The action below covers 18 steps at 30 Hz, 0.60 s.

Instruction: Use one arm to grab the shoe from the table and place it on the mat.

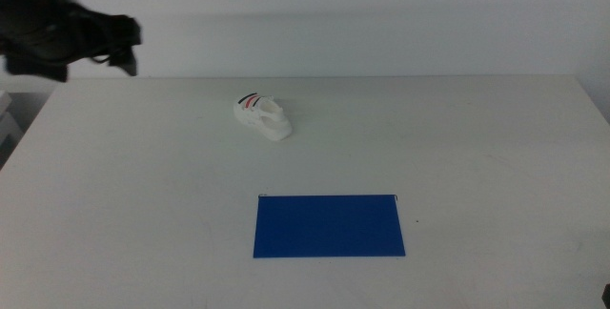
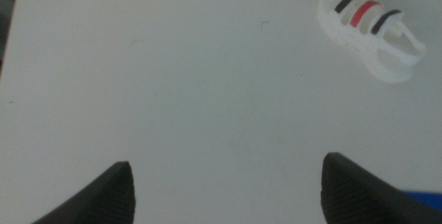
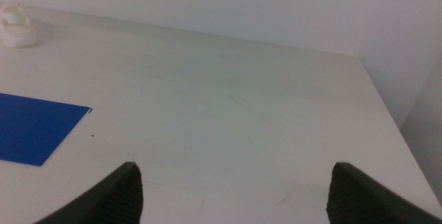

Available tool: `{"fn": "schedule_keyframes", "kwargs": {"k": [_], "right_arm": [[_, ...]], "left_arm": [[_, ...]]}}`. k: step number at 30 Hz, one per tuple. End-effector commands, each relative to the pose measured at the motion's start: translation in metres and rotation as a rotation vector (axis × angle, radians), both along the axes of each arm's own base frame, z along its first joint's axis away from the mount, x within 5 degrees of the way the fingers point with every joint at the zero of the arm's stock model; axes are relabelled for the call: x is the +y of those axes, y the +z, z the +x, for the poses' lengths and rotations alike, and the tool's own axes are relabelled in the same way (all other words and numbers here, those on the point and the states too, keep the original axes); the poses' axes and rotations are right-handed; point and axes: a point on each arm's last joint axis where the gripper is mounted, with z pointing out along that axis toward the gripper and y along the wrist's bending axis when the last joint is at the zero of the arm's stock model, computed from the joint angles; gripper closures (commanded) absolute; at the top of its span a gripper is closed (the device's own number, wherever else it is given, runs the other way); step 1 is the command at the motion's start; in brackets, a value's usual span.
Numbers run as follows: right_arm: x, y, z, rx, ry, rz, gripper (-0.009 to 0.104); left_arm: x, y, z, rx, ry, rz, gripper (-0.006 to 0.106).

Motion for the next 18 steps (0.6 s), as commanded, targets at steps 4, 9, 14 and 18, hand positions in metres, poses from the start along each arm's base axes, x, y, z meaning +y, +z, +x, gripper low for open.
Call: {"fn": "schedule_keyframes", "kwargs": {"k": [4,9,14,18], "right_arm": [[0.000,0.005,0.001,-0.065,0.005,-0.016,0.017],[0.000,0.005,0.001,-0.065,0.005,-0.016,0.017],[0.000,0.005,0.001,-0.065,0.005,-0.016,0.017],[0.000,0.005,0.001,-0.065,0.005,-0.016,0.017]], "left_arm": [[-0.026,0.022,0.028,-0.072,0.040,-0.065,0.010],[-0.053,0.012,0.063,-0.042,0.082,-0.081,0.010],[-0.077,0.001,0.101,-0.027,0.128,-0.176,0.010],[-0.091,-0.017,0.125,0.015,0.154,-0.210,0.010]]}}
